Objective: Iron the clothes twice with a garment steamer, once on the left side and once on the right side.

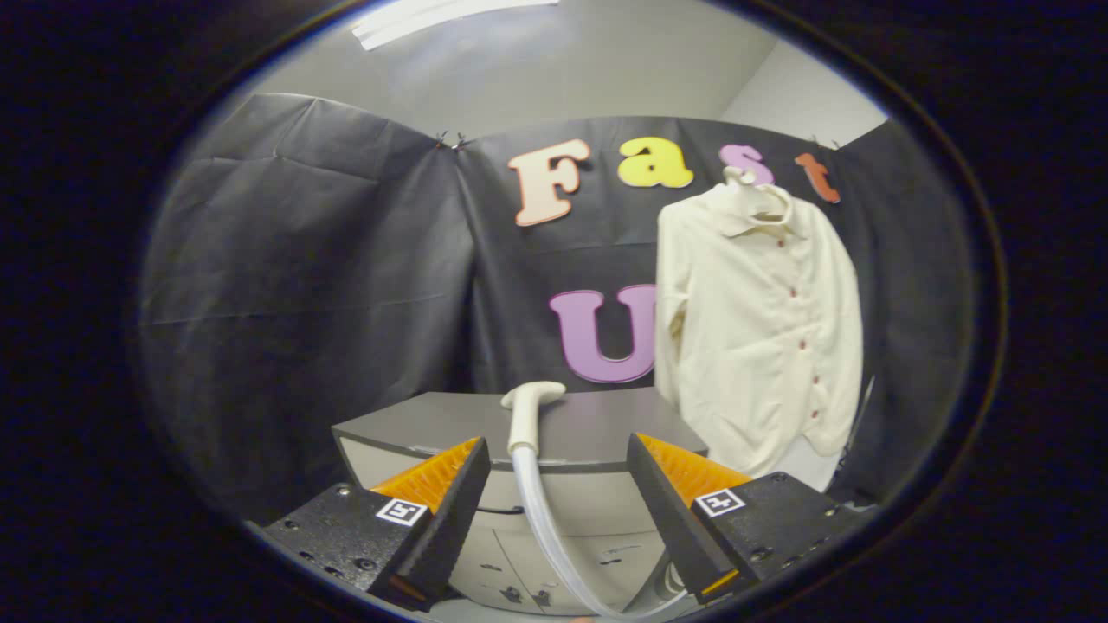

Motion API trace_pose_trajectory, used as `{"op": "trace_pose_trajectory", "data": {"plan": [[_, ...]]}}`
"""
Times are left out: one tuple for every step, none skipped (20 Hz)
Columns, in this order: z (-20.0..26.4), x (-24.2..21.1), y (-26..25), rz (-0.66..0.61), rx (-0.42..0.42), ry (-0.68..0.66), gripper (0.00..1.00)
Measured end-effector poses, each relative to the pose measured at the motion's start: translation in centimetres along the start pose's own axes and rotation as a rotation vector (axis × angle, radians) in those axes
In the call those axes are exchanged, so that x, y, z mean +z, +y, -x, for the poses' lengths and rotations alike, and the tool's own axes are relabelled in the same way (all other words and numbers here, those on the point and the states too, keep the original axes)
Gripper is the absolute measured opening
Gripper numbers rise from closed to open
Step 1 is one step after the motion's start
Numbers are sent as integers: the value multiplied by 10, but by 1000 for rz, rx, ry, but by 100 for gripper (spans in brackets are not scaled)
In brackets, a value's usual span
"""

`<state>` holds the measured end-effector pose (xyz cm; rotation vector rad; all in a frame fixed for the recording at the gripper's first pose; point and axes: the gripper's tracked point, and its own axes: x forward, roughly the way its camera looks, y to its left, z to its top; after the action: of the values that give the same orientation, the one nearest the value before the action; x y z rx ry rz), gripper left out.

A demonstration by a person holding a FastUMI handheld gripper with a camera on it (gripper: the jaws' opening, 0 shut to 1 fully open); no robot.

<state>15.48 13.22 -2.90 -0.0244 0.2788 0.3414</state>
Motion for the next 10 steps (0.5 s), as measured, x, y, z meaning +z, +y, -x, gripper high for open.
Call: {"op": "trace_pose_trajectory", "data": {"plan": [[-16, -5, 3, 8, 20, 43, 97], [-33, -5, 7, 11, 34, 78, 97], [-48, -5, 9, 10, 38, 104, 97], [-63, -2, 11, 4, 40, 123, 97], [-80, 3, 15, 7, 45, 127, 97], [-96, 3, 18, 19, 57, 153, 97], [-114, 2, 21, 29, 61, 176, 97], [-134, -3, 23, 57, 62, 215, 97], [-152, -9, 22, 90, 53, 264, 97], [-164, -20, 23, 122, 52, 327, 97]]}}
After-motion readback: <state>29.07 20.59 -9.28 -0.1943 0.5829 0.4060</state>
